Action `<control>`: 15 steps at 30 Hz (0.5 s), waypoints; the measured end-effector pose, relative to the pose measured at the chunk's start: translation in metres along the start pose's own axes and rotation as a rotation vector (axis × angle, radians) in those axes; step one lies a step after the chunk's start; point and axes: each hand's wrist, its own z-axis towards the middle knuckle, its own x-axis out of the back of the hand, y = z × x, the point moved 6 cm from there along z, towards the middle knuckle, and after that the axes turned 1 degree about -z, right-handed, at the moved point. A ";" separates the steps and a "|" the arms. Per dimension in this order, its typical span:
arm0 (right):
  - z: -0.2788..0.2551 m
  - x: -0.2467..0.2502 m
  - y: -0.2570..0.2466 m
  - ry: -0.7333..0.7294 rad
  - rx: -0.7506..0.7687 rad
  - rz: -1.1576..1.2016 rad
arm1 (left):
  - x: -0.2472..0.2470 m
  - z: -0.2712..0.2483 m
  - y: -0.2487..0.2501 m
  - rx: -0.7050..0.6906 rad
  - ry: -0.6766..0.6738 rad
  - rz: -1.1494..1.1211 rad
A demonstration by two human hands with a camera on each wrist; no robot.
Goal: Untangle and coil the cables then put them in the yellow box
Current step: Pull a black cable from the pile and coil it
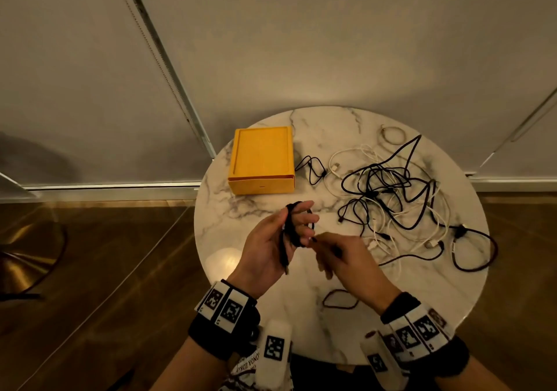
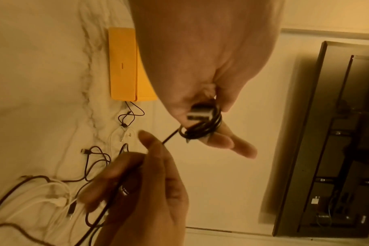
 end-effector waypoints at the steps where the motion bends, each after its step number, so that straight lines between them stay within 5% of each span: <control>1: -0.003 -0.011 -0.002 -0.084 0.002 -0.069 | 0.000 0.003 0.003 -0.031 -0.003 -0.004; 4: -0.014 -0.042 -0.015 -0.296 0.021 -0.169 | 0.004 0.010 0.014 -0.132 -0.001 0.227; 9: 0.001 -0.007 -0.057 -0.231 0.215 -0.563 | 0.007 0.011 0.008 -0.279 -0.090 1.215; 12: 0.014 0.028 -0.077 -0.154 0.260 -0.664 | 0.012 0.002 -0.003 -0.119 -0.166 1.136; 15: 0.028 0.057 -0.071 -0.080 0.153 -0.500 | 0.011 -0.010 -0.010 0.031 -0.212 0.899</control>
